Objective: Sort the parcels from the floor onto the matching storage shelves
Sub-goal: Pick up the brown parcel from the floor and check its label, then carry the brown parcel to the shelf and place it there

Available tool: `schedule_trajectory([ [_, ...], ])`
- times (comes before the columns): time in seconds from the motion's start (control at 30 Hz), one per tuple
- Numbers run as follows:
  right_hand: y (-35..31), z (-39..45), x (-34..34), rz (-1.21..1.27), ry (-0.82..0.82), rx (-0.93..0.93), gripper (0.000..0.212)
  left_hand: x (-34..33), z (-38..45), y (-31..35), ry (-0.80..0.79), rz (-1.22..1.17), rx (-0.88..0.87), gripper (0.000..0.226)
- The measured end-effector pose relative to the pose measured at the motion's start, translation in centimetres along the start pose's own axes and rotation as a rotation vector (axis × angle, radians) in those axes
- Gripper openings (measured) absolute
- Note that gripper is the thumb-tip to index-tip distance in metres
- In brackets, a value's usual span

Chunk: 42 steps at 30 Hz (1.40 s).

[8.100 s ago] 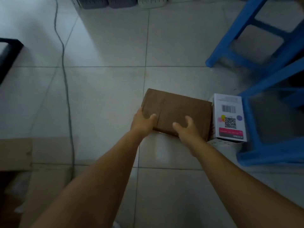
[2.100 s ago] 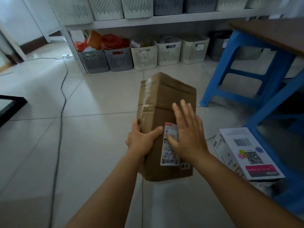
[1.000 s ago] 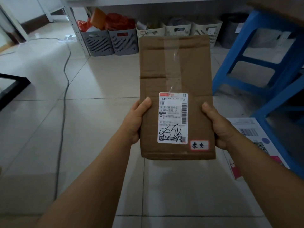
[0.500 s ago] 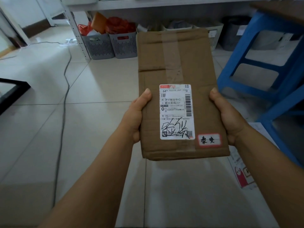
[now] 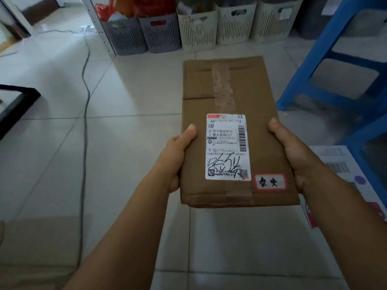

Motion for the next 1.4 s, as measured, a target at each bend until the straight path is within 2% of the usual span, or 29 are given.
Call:
schedule_trajectory([
  [0.17, -0.9, -3.7, -1.9, 0.053, 0.037, -0.085, 0.045, 1.9, -5.7, -0.6, 0.079, -0.038, -0.026, 0.068],
  [0.3, -5.0, -6.9, -5.8, 0.041, 0.037, -0.176, 0.045, 2.6, -12.3, 1.2, 0.145, -0.112, -0.013, 0.07],
  [0.53, -18.8, -12.6, -12.8, 0.043, 0.053, -0.243, 0.047, 0.6, -26.5, 9.0, 0.21, -0.18, -0.052, 0.068],
  [0.73, -30.6, -16.4, -16.0, 0.048, 0.068, -0.249, 0.046, -4.5, -36.5, 16.1, 0.174, -0.209, -0.089, 0.069],
  [1.03, -44.0, -21.2, -21.4, -0.018, -0.094, -0.243, 0.049, -9.7, -50.3, 23.7, 0.255, -0.352, -0.23, 0.062],
  [1.2, -48.2, -25.3, -24.5, -0.087, -0.208, -0.218, 0.046, -10.1, -57.2, 24.3, 0.302, -0.533, -0.245, 0.052],
  [1.33, -50.0, -29.0, -27.0, -0.077, -0.249, -0.206, 0.038, -10.1, -62.4, 24.0, 0.323, -0.591, -0.273, 0.067],
  [1.4, -50.8, -30.9, -28.3, -0.067, -0.256, -0.197, 0.037, -9.8, -65.3, 23.7, 0.349, -0.614, -0.285, 0.066],
])
Point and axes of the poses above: each hand's wrist, its own z-axis towards the middle knuckle, its own x-axis out of the back of the hand, y = z × x, the point moved 8 cm from there along z, towards the middle knuckle, and after that the axes turned 13 degrees about x, right-handed, at the moved point
